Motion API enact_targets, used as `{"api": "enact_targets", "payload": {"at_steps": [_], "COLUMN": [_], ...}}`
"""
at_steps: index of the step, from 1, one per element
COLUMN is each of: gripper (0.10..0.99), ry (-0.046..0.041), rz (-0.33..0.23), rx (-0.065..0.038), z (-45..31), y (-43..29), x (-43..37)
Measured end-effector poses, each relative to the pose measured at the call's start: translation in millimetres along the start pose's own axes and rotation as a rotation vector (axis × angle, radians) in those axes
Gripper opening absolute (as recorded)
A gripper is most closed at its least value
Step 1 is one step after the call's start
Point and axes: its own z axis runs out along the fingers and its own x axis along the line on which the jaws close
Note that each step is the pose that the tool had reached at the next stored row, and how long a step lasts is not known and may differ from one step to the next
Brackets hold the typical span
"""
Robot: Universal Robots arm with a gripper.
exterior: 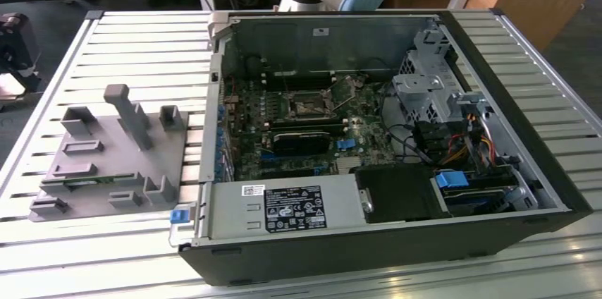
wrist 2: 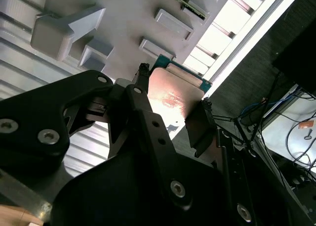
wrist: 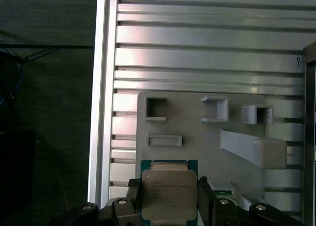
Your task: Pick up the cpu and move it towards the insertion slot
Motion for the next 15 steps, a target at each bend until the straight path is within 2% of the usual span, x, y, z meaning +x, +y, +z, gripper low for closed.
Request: {"api": "enact_targets", "payload": {"at_steps": [15], "gripper": [0.541], "ry": [0.0001], "rz": [0.000], "rx": [0.000], "z": [-6.8], "y": [0.3], "x": [0.0]}}
